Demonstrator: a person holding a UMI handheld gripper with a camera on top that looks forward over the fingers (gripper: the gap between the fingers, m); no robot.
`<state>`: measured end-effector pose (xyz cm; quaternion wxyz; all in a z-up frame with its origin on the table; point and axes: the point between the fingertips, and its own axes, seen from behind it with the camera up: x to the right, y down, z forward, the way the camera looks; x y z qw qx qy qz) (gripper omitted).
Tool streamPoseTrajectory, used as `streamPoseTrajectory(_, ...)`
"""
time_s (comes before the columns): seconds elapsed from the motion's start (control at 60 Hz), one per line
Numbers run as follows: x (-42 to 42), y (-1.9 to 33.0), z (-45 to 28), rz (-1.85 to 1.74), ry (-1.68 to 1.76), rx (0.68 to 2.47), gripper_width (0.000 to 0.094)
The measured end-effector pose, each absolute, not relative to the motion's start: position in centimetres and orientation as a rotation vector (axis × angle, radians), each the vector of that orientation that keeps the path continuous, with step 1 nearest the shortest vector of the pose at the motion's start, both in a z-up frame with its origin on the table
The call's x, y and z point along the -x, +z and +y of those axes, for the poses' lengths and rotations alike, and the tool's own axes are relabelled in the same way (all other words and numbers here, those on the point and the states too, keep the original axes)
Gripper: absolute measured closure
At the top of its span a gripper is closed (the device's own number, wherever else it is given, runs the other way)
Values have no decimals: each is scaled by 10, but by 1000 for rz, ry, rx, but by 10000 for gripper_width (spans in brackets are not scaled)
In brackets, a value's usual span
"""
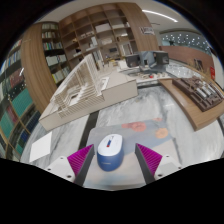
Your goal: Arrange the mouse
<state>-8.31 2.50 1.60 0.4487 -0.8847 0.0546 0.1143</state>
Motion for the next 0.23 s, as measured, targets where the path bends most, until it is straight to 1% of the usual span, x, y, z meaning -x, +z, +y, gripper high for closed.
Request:
streamPoseTrajectory(0.067,70,25,16,127,290,2157,93)
streamPoseTrajectory(0.1,48,36,-7,121,277,2152,104)
streamPoseTrajectory(0.217,-2,41,-36,135,215,2122,104)
streamPoseTrajectory(0.233,-19,40,-50,137,206,2120,102)
